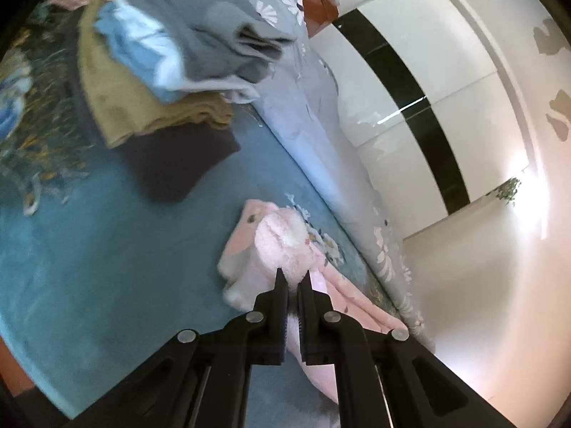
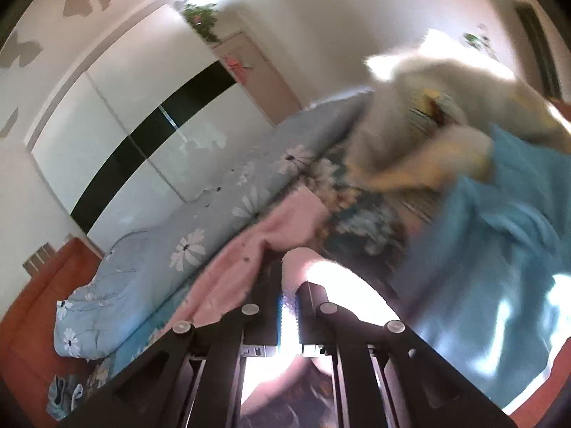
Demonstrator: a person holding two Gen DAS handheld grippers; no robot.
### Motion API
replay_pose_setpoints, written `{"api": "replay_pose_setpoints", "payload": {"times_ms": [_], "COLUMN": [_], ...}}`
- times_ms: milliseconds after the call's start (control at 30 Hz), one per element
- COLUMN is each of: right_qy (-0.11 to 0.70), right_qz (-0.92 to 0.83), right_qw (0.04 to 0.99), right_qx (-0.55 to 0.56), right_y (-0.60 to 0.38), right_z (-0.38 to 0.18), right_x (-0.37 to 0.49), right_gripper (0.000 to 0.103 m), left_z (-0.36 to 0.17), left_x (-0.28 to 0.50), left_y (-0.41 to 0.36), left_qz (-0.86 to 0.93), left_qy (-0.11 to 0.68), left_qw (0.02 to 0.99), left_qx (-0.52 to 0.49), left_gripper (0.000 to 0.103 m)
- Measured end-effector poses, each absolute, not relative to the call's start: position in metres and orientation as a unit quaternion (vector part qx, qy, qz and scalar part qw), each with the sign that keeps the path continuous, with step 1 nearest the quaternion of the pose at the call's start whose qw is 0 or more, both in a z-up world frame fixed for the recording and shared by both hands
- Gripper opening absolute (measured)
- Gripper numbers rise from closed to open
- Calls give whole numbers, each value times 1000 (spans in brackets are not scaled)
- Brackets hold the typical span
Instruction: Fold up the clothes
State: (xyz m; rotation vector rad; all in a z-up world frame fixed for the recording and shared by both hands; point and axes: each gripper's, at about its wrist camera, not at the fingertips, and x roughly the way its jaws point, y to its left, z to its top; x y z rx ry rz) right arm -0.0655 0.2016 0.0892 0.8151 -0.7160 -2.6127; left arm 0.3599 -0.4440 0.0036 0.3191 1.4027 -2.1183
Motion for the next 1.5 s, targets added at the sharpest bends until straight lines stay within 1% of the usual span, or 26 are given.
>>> {"api": "replay_pose_setpoints", "payload": {"times_ms": [200,433,567,733,767,800,833,867,900,933,967,1000,1033,1067,1133,1233,1333,1500], "right_qy": [-208,-149,-114,-63,-56,-50,-46,-43,-42,-42,-43,-45,-48,-50,-45,-48,-66,-95], "right_qz": [-923,-931,-928,-919,-916,-913,-911,-909,-908,-908,-907,-905,-902,-901,-906,-913,-912,-900], "right_qw": [143,114,92,67,66,66,69,78,85,92,103,115,127,143,162,193,216,234], "right_qx": [290,313,343,384,391,399,403,408,407,407,406,408,410,406,388,356,343,356], "right_y": [135,39,-12,-57,-62,-67,-70,-73,-75,-76,-76,-76,-77,-76,-75,-64,-42,2], "right_z": [121,131,115,71,61,50,43,36,33,30,29,30,31,35,45,56,53,30], "right_x": [-155,-259,-308,-332,-333,-334,-334,-334,-333,-332,-329,-327,-325,-321,-306,-275,-237,-181], "right_gripper": [5,5,5,5,6,6,7,7,7,11,28,41,65,69,69,69,72,73], "left_z": [18,-8,-28,-46,-48,-46,-44,-40,-35,-31,-26,-23,-20,-18,-21,-39,-63,-90], "left_x": [300,235,204,193,193,193,193,195,197,199,206,212,218,226,248,268,282,270], "left_y": [-480,-530,-557,-564,-563,-562,-560,-558,-555,-553,-548,-545,-541,-536,-522,-501,-486,-477], "left_qz": [-798,-790,-782,-780,-782,-786,-790,-794,-797,-800,-804,-804,-804,-800,-786,-772,-750,-728], "left_qy": [489,461,449,440,438,433,428,425,421,417,418,420,422,427,448,480,531,588], "left_qw": [313,336,346,335,330,325,320,318,316,314,313,316,318,326,344,339,320,280], "left_qx": [162,225,260,292,296,297,299,298,296,295,284,279,273,268,251,241,230,214], "left_gripper": [9,9,9,10,12,18,29,37,53,59,59,60,62,63,65,65,65,65]}}
